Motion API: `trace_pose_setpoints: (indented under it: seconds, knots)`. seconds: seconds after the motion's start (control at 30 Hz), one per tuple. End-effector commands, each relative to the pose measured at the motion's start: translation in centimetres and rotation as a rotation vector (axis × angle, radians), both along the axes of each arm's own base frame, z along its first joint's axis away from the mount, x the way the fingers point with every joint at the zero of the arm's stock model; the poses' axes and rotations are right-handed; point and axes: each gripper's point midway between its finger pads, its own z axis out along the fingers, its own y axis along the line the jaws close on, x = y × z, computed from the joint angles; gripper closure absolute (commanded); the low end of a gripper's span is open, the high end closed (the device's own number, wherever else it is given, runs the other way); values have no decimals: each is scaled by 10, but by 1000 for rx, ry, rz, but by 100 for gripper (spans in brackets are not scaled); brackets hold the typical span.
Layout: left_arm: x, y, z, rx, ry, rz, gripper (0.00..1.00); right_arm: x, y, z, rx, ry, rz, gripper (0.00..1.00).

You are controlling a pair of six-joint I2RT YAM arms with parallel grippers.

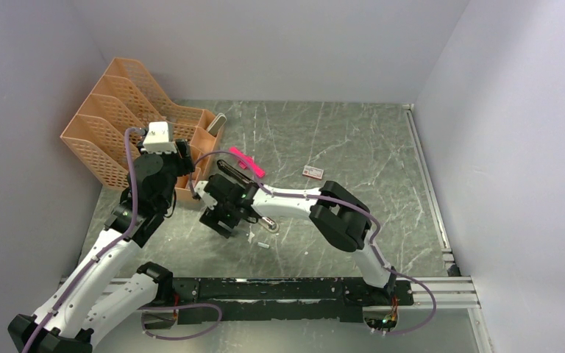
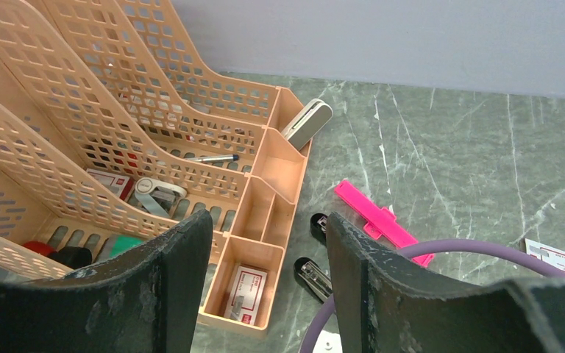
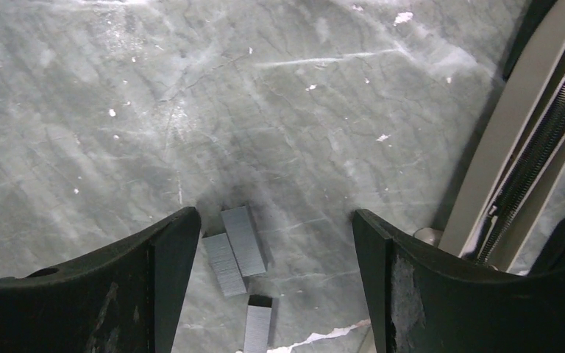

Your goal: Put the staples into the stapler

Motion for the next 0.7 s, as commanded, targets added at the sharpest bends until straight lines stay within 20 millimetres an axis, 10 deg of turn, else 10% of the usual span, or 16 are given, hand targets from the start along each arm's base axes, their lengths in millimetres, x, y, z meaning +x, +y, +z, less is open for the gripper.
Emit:
trace_pose_setpoints:
  seconds: [0.0, 0.67]
  knots:
    - [0, 2, 13, -7, -25, -2, 37, 7, -10, -14, -58, -21, -35, 20]
    - [0, 1, 13, -7, -23, -7, 37, -5, -38, -13, -99, -6, -39, 22]
